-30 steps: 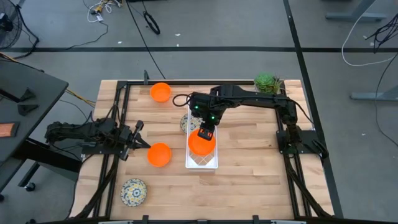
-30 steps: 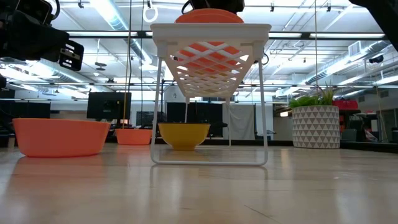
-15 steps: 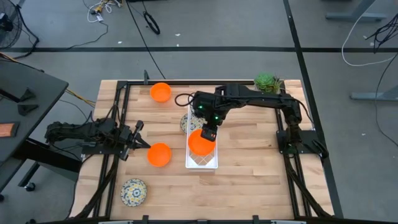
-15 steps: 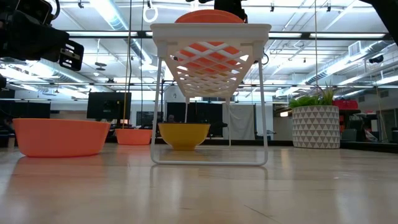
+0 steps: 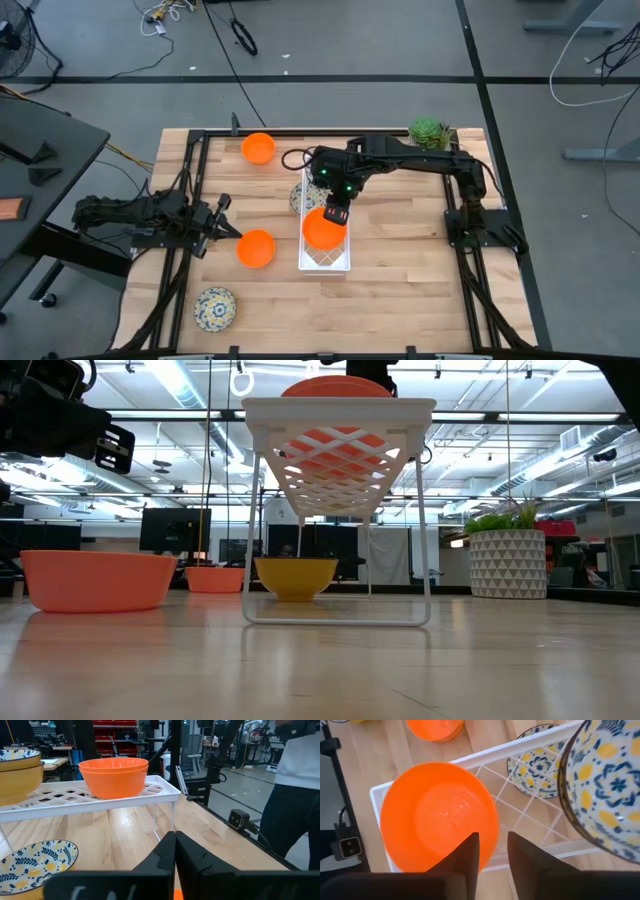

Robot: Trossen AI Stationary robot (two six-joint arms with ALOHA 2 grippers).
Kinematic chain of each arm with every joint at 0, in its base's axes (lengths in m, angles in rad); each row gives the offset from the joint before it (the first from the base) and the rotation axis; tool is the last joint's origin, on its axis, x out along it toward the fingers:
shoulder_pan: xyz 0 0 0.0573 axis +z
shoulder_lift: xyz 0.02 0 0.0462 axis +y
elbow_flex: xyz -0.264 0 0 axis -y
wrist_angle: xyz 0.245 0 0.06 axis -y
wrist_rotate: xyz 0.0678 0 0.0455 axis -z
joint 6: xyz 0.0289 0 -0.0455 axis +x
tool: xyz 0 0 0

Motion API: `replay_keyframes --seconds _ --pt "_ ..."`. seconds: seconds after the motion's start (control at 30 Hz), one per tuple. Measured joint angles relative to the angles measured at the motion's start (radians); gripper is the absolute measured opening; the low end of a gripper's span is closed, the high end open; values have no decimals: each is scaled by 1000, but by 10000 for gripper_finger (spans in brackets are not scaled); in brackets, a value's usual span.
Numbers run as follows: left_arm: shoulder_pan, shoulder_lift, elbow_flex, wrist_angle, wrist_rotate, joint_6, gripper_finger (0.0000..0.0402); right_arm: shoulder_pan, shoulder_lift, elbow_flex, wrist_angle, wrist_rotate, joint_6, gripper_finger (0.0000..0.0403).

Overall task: Pick & Place Mini bowls
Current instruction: Stack the orange bowl on top of the orange bowls on the shelf

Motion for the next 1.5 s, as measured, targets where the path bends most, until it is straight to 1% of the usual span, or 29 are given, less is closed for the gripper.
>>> replay_keyframes --seconds 0.1,0.2,0.3,0.53,0.63,0.73,0.9,1.13,1.3,1.5 --pt "0 0 0 0 0 0 14 0 -23 -52 41 0 -17 78" --pt "0 0 0 0 0 0 14 0 -85 -170 127 -4 -16 44" --pt "0 0 0 0 0 0 14 0 -174 -297 217 -9 -1 10" --pt "0 0 0 0 0 0 14 0 -387 -554 359 -10 4 3" --pt "0 0 0 0 0 0 14 -3 -481 -638 392 -9 -20 2" --pt "0 0 0 0 0 0 14 -11 -569 -695 392 -3 -33 2" --pt "0 0 0 1 0 0 14 -32 -708 -753 389 29 -76 1" --pt "0 0 0 1 0 0 14 -72 -838 -779 371 67 -120 1" --pt "0 0 0 0 0 0 14 -95 -891 -751 315 72 -131 0" --pt "0 0 0 1 0 0 14 -95 -923 -658 257 91 -116 0"
